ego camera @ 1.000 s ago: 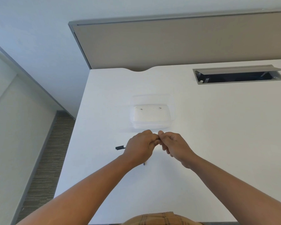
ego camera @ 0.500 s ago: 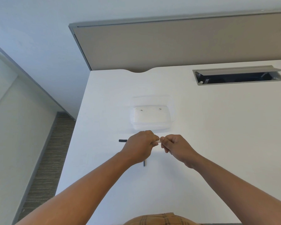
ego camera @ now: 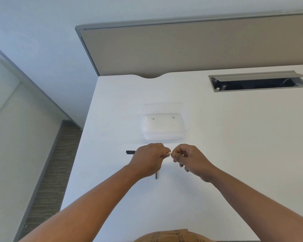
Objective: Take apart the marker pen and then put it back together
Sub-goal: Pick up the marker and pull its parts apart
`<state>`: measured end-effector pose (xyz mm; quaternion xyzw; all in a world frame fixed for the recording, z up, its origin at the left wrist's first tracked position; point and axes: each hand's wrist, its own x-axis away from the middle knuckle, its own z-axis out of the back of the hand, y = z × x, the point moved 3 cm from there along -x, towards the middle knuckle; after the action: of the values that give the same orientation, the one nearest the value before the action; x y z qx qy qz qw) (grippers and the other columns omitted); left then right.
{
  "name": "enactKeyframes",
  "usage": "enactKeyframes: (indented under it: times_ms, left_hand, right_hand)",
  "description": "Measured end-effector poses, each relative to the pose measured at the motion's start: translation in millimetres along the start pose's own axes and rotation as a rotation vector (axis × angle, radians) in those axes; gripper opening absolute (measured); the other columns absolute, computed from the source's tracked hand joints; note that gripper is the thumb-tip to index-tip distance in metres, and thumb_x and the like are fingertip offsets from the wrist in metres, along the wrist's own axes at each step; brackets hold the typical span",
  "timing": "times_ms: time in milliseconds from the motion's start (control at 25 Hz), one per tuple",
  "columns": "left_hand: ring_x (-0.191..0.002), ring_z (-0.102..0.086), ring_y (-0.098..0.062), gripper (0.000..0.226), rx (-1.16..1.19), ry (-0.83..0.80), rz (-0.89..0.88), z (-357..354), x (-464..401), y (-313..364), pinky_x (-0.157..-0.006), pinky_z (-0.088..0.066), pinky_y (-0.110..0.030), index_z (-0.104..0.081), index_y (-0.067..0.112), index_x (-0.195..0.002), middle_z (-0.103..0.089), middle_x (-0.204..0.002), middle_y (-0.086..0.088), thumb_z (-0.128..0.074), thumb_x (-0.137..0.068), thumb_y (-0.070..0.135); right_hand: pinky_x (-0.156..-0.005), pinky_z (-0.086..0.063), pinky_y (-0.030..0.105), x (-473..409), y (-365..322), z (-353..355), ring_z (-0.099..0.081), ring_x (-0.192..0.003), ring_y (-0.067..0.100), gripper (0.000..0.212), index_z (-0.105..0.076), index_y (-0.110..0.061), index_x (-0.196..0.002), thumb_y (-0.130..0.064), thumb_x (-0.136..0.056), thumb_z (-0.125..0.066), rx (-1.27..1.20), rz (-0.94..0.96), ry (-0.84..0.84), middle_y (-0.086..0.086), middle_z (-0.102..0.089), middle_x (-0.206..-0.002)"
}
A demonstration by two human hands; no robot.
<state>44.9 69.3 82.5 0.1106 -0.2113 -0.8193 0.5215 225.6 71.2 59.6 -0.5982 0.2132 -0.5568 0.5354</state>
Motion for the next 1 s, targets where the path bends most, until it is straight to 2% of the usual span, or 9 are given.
enactKeyframes:
  times_ms: [120, 280, 440, 560, 640, 720, 800, 920, 1000]
  left_hand:
    - [-0.086, -0.058, -0.017, 0.023, 0.012, 0.001, -0.016, 1.3, 0.5, 1.2, -0.067, -0.053, -0.039, -0.071, 0.025, -0.106, -0.065, -0.088, 0.007, -0.049, -0.103, 0.029]
    - [-0.085, -0.057, -0.017, 0.023, 0.015, -0.003, -0.025, 1.8, 1.7, 2.0, -0.066, -0.052, -0.039, -0.071, 0.026, -0.106, -0.063, -0.087, 0.008, -0.049, -0.103, 0.03]
    - [-0.085, -0.058, -0.017, 0.023, 0.005, -0.004, -0.031, 1.3, 3.5, 1.4, -0.065, -0.052, -0.04, -0.071, 0.024, -0.107, -0.064, -0.088, 0.007, -0.049, -0.103, 0.029]
    - [-0.082, -0.058, -0.019, 0.027, 0.0, -0.019, -0.019, -0.1, 4.6, 1.5, -0.065, -0.052, -0.041, -0.071, 0.023, -0.104, -0.063, -0.087, 0.006, -0.046, -0.104, 0.033]
    - [-0.08, -0.057, -0.019, 0.027, -0.008, -0.018, -0.014, -0.2, 5.1, 1.4, -0.065, -0.052, -0.041, -0.071, 0.023, -0.102, -0.063, -0.086, 0.006, -0.045, -0.104, 0.033]
    - [-0.08, -0.058, -0.018, 0.027, -0.005, -0.01, -0.017, 0.5, 5.3, 0.8, -0.064, -0.052, -0.04, -0.071, 0.023, -0.102, -0.063, -0.085, 0.006, -0.046, -0.103, 0.032]
    - [-0.08, -0.057, -0.017, 0.028, -0.007, -0.012, -0.024, 0.3, 5.9, 0.6, -0.063, -0.052, -0.04, -0.071, 0.023, -0.101, -0.063, -0.085, 0.006, -0.045, -0.103, 0.033]
    - [-0.077, -0.056, -0.017, 0.028, -0.007, -0.026, -0.018, -1.5, 6.7, -0.1, -0.063, -0.051, -0.039, -0.071, 0.026, -0.1, -0.061, -0.083, 0.007, -0.045, -0.103, 0.034]
    - [-0.078, -0.056, -0.017, 0.028, 0.005, -0.025, -0.011, -1.4, 5.6, 0.1, -0.063, -0.051, -0.039, -0.072, 0.025, -0.1, -0.062, -0.084, 0.008, -0.045, -0.102, 0.033]
  right_hand:
    - [-0.054, -0.041, 0.021, 0.1, -0.9, -0.1, -0.051, -0.058, 0.01, 0.037, -0.07, -0.017, -0.081, -0.046, -0.099, -0.057, 0.038, -0.029, -0.009, -0.008, -0.069, -0.067]
    - [-0.054, -0.044, 0.021, 1.6, -0.3, 0.1, -0.053, -0.064, 0.008, 0.014, -0.068, -0.02, -0.088, -0.03, -0.098, -0.064, -0.019, 0.04, -0.006, -0.011, -0.069, -0.075]
    - [-0.055, -0.042, 0.025, 3.4, 1.4, 0.4, -0.054, -0.064, 0.011, 0.033, -0.07, -0.015, -0.088, -0.042, -0.101, -0.055, 0.021, -0.035, -0.051, -0.004, -0.074, -0.075]
    - [-0.055, -0.043, 0.021, 3.6, 2.9, 1.0, -0.051, -0.064, 0.008, 0.014, -0.067, -0.024, -0.084, -0.025, -0.097, -0.063, 0.093, 0.051, -0.005, -0.01, -0.071, -0.074]
    - [-0.052, -0.044, 0.023, 3.3, 3.6, -0.9, -0.052, -0.062, 0.008, 0.009, -0.066, -0.024, -0.086, -0.026, -0.095, -0.065, 0.067, 0.07, -0.002, -0.01, -0.07, -0.077]
    - [-0.05, -0.044, 0.025, 3.1, 3.1, -2.3, -0.055, -0.06, 0.009, 0.025, -0.068, -0.018, -0.089, -0.042, -0.095, -0.061, 0.003, 0.009, -0.029, -0.005, -0.074, -0.079]
    - [-0.052, -0.043, 0.026, 2.1, 3.8, -1.9, -0.056, -0.06, 0.011, 0.032, -0.069, -0.016, -0.087, -0.043, -0.098, -0.056, 0.011, -0.017, -0.045, -0.001, -0.076, -0.078]
    - [-0.055, -0.049, 0.026, 0.9, 3.4, -3.2, -0.059, -0.064, 0.007, 0.011, -0.066, -0.019, -0.086, -0.021, -0.097, -0.062, 0.056, 0.09, -0.004, -0.007, -0.072, -0.075]
    - [-0.056, -0.051, 0.024, -0.2, 4.0, -3.4, -0.061, -0.066, 0.007, 0.007, -0.065, -0.018, -0.09, -0.023, -0.094, -0.068, 0.02, 0.1, -0.007, -0.007, -0.069, -0.075]
